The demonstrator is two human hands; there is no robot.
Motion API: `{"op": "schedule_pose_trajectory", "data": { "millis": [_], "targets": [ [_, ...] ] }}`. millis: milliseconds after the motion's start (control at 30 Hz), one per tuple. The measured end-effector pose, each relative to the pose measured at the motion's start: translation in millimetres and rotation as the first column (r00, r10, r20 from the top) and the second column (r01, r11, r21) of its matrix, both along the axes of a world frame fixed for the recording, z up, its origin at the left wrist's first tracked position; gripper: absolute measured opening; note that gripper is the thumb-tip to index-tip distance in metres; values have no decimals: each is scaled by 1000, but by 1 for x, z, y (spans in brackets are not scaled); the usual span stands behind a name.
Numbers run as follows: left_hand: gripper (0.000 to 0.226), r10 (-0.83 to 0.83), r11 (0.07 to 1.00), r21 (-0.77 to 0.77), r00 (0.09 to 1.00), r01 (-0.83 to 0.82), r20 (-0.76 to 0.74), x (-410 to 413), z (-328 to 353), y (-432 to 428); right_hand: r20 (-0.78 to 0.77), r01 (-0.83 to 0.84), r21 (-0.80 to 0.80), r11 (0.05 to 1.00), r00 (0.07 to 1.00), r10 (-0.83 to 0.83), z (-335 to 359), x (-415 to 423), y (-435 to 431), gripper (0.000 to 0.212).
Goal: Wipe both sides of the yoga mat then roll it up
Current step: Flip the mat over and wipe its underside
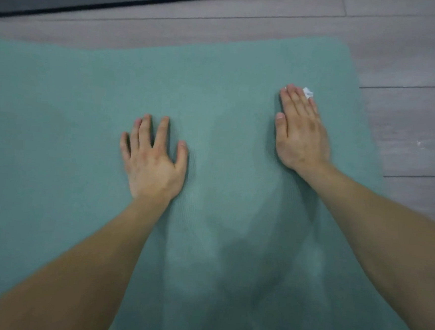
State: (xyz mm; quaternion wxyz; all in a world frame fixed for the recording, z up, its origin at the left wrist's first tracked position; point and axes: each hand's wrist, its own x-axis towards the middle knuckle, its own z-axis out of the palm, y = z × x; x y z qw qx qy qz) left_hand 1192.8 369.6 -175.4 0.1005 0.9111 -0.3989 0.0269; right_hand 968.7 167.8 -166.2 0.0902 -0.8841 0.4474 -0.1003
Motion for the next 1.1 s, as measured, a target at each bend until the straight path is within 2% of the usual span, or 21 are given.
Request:
{"op": "schedule_pose_trajectory", "data": {
  "millis": [167,233,267,333,400,433,467,533,600,633,667,733,800,833,867,900,933,967,1000,1033,1100],
  "targets": [
    [63,-17,1000,7,1000,17,-4,2,-3,1,-27,-13,-39,999,1000,12,0,2,4,63],
    [61,-13,1000,1,1000,13,7,3,-5,0,-61,-168,-10,986,984,167,6,12,28,65],
    [60,-13,1000,-2,1000,13,11,3,-6,1,-62,-305,27,952,950,306,8,19,50,65],
    [58,-29,999,-15,999,29,16,4,-4,2,-43,-609,97,787,788,615,10,32,100,64],
    [58,-27,999,-32,1000,28,11,4,-3,1,-66,-771,117,627,623,779,15,33,108,61],
    [58,-28,999,-30,1000,28,8,4,-2,1,-85,-769,90,633,628,774,14,31,90,60],
    [58,-27,999,-26,1000,27,7,3,-2,1,-101,-686,62,725,718,688,11,28,65,60],
    [59,-21,1000,-14,1000,21,0,4,-3,1,-108,-233,33,972,966,235,7,18,7,65],
    [59,-29,1000,-4,1000,29,8,5,-2,0,-132,228,66,971,967,-218,9,18,-28,74],
    [59,-33,999,-1,999,33,10,5,-2,0,-136,303,60,951,946,-293,9,30,-26,77],
    [59,-32,999,2,999,32,12,5,-2,0,-129,248,51,968,962,-240,8,49,-14,77],
    [59,-36,999,5,999,36,17,5,-1,0,-53,-173,79,982,983,177,12,87,31,71],
    [59,-41,999,5,999,41,18,6,-1,1,-82,-627,118,770,766,637,15,101,71,66],
    [59,-44,999,6,999,44,20,6,0,0,-122,-713,108,693,683,721,16,102,67,65],
    [59,-47,999,9,999,47,19,6,0,0,-115,-685,83,724,715,690,14,98,49,65],
    [59,-50,999,8,999,49,15,6,0,0,-75,-535,64,842,839,539,9,91,24,65],
    [60,-47,999,7,999,47,10,6,1,1,-57,-290,49,956,955,293,6,81,-5,65],
    [60,-44,999,8,999,44,13,7,2,0,-93,-24,33,999,995,26,7,70,-33,67],
    [60,-47,999,13,999,47,17,5,2,1,-131,183,47,982,976,-175,9,59,-50,70],
    [60,-49,999,14,999,49,18,5,2,-1,-153,276,38,960,951,-268,9,60,-53,72],
    [60,-50,999,12,999,50,15,5,2,0,-97,146,4,989,985,-145,7,89,-25,69]
  ]
}}
